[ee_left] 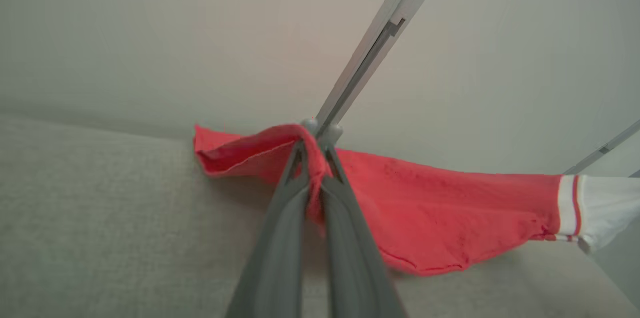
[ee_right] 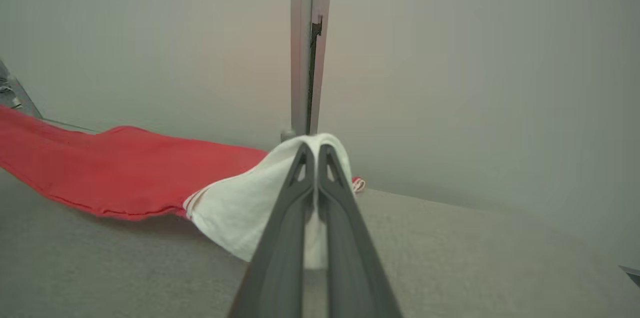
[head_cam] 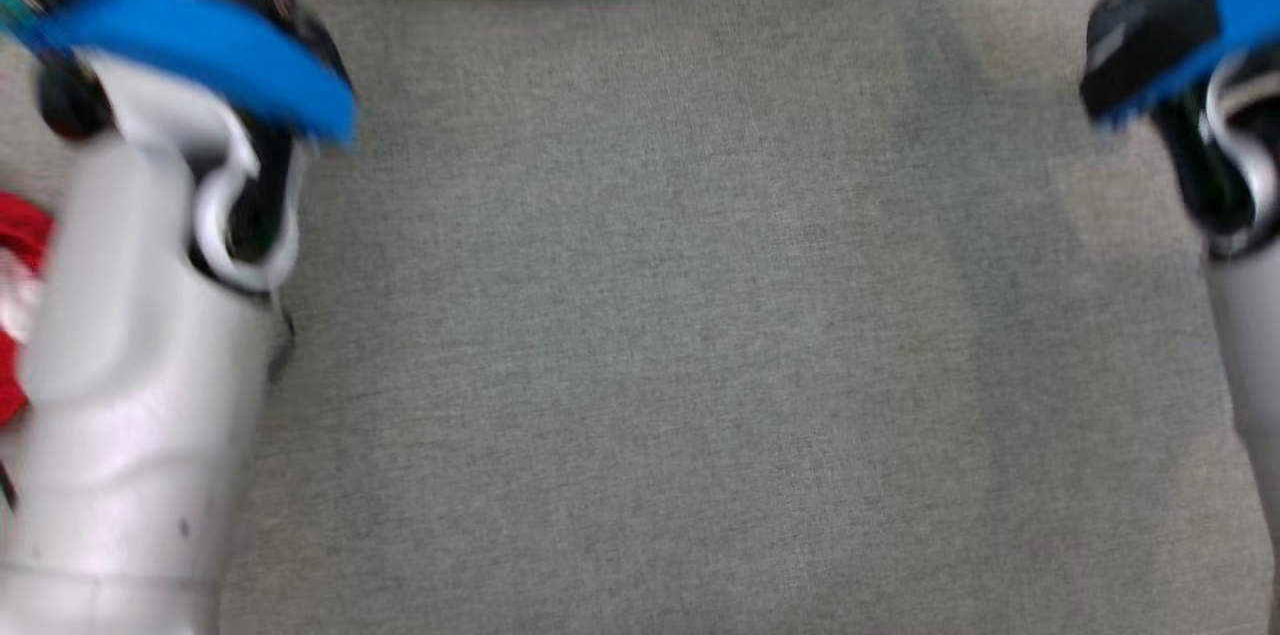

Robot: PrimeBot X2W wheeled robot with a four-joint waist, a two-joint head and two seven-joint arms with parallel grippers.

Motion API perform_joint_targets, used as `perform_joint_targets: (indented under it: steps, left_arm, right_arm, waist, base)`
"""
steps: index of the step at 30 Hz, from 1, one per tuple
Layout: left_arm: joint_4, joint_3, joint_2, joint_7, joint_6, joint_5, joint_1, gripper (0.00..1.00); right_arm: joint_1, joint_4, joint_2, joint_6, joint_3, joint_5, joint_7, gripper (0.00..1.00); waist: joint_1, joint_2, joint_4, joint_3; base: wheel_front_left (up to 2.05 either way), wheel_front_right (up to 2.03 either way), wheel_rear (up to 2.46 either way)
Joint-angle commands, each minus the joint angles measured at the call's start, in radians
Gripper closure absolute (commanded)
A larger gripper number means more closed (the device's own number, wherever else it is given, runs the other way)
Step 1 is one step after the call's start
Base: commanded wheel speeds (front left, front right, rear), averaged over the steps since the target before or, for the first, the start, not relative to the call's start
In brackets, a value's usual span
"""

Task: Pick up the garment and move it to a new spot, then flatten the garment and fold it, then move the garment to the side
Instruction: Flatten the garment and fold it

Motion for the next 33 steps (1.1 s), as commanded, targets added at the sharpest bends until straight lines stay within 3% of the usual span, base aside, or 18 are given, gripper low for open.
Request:
perform_joint_targets:
  steps: [1,5,10,14,19,24,29,33]
  left_arm:
    - [-0.003,-0.023,0.026,-0.001,-0.007,0.011,0.05,1.0]
    - [-0.015,-0.064,0.026,-0.017,-0.009,-0.033,0.227,1.0]
    - [-0.066,-0.099,0.034,-0.014,-0.009,-0.065,0.418,1.0]
    - [-0.125,-0.122,0.05,0.001,0.02,-0.053,0.535,1.0]
    - [-0.207,-0.141,0.067,0.022,0.05,-0.045,0.638,1.0]
    - [-0.327,-0.156,0.108,0.069,0.108,-0.034,0.763,1.0]
    - [-0.459,-0.156,0.18,0.133,0.173,-0.014,0.87,1.0]
    - [-0.568,-0.156,0.225,0.186,0.195,-0.027,0.934,1.0]
  right_arm:
    - [0.071,-0.037,-0.009,0.0,-0.006,0.012,0.025,1.0]
    - [0.306,-0.159,-0.007,0.0,-0.043,0.031,0.127,1.0]
    - [0.567,-0.317,0.018,0.0,-0.119,-0.027,0.316,1.0]
    - [0.721,-0.463,0.051,0.0,-0.171,-0.08,0.476,1.0]
    - [0.836,-0.579,0.086,0.0,-0.214,-0.118,0.597,1.0]
    - [0.951,-0.67,0.122,0.0,-0.255,-0.145,0.706,1.0]
    - [1.048,-0.721,0.105,0.0,-0.256,-0.129,0.797,1.0]
    - [1.109,-0.762,0.076,0.0,-0.245,-0.105,0.88,1.0]
  waist:
    - [-0.0001,-0.0002,-0.001,-0.027]
    - [-0.0001,-0.0002,0.019,-0.099]
    - [-0.0001,-0.0002,0.039,-0.182]
    - [-0.0001,-0.0002,0.044,-0.227]
    - [-0.0001,-0.0002,0.047,-0.261]
    - [-0.0001,-0.0002,0.052,-0.287]
    - [-0.0001,-0.0002,0.061,-0.295]
    - [-0.0001,-0.0002,0.063,-0.298]
  base:
    - [0.0,0.0,0.0]
    - [0.0,0.0,0.0]
    - [0.0,0.0,0.0]
    - [0.0,0.0,0.0]
    - [0.0,0.0,0.0]
    - [0.0,0.0,0.0]
    - [0.0,0.0,0.0]
    - [0.0,0.0,0.0]
